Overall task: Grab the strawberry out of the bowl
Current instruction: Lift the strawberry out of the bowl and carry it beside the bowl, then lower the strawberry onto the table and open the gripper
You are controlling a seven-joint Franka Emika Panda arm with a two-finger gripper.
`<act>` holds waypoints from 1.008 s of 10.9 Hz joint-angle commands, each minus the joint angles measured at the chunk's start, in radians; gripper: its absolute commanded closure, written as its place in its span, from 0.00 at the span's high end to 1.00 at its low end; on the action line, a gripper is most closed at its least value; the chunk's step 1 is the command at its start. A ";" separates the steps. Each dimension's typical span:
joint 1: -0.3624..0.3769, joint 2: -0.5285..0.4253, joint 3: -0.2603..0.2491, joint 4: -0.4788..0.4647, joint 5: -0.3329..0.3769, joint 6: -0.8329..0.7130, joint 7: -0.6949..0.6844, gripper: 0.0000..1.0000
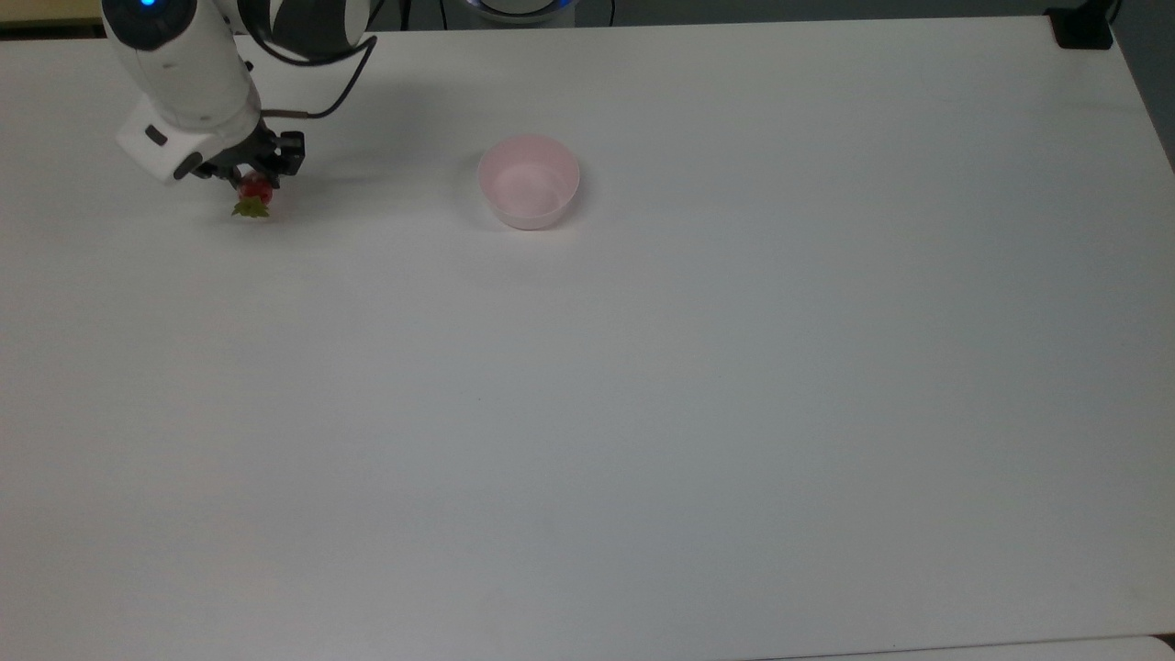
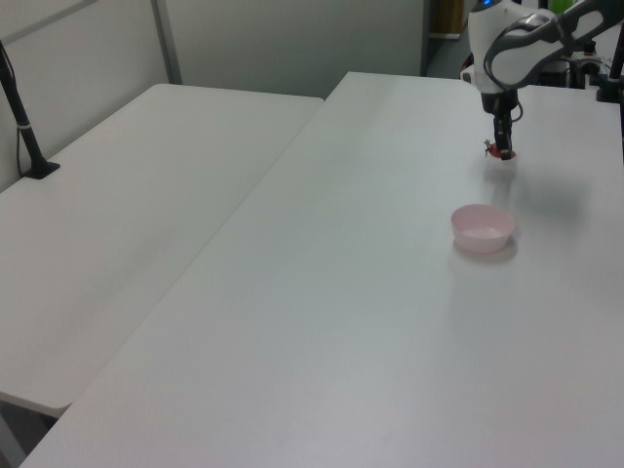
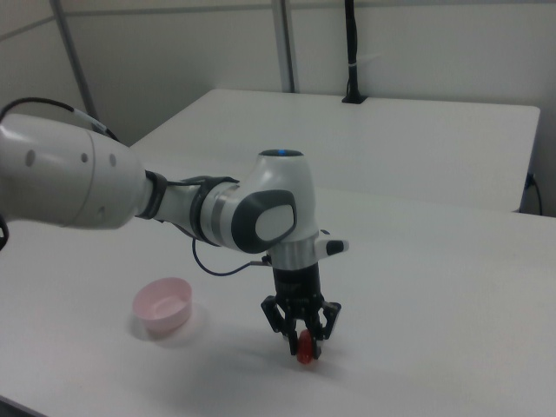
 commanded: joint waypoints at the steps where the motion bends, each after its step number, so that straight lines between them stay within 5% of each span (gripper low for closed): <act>1: 0.002 0.032 0.003 -0.001 -0.025 0.040 0.008 0.32; 2: 0.002 0.034 0.003 0.000 -0.025 0.040 0.008 0.41; 5: 0.001 -0.003 0.004 0.014 -0.016 0.024 0.014 0.95; 9: 0.033 -0.122 0.018 0.043 -0.001 -0.041 0.116 1.00; 11: 0.109 -0.150 0.023 0.150 0.077 -0.183 0.265 1.00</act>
